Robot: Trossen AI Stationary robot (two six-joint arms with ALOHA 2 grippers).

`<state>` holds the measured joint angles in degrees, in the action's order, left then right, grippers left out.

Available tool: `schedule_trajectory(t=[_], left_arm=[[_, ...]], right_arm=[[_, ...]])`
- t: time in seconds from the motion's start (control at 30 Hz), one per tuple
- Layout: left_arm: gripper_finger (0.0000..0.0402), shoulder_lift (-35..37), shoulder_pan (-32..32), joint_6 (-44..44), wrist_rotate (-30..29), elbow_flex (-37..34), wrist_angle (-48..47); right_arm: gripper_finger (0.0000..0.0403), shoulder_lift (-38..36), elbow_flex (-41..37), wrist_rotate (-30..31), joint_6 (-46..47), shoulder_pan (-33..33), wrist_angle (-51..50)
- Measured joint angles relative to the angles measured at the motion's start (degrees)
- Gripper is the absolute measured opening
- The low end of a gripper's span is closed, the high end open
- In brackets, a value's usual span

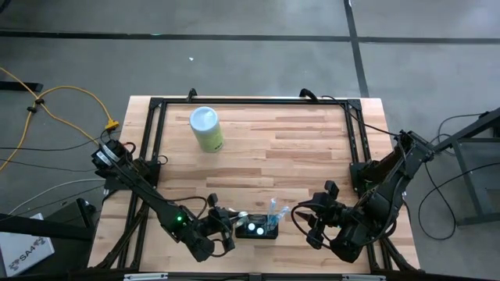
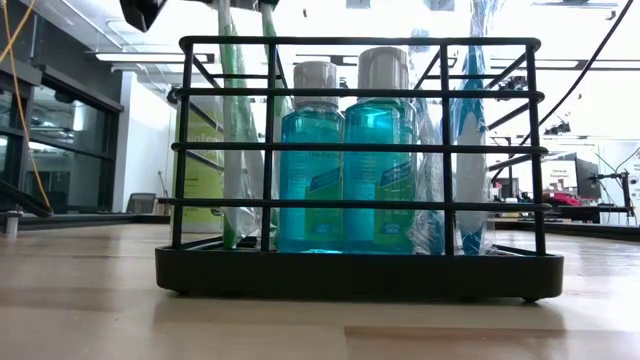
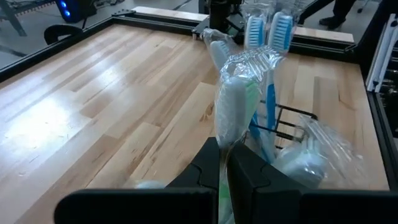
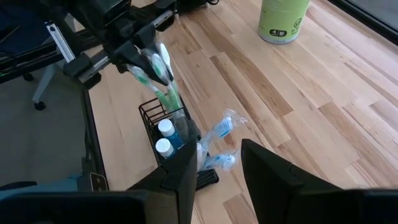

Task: Pick & Place toothbrushing station
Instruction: Put the green toothbrush into the mesh organizer

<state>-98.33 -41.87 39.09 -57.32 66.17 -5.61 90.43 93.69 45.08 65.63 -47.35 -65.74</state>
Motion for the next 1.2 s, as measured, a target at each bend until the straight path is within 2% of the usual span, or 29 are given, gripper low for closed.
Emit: schedule_trajectory(t=[0.4, 0.8, 1.2], left_arm=[[0.0003, 0.03, 0.20, 5.97, 2.51, 0.00, -4.57], [0.0060, 0.05, 0.20, 5.30, 5.33, 0.02, -6.05], [0.0067, 0.05, 0.07, 1.41, 5.14, 0.02, -4.46]], right_arm=[[0.0117, 0.00, 0.00, 0.00, 0.00, 0.00, 0.01], [0.0117, 0.00, 0.00, 0.00, 0.04, -0.01, 0.03], [0.0117, 0.00, 0.00, 0.00, 0.04, 0.00, 0.03]])
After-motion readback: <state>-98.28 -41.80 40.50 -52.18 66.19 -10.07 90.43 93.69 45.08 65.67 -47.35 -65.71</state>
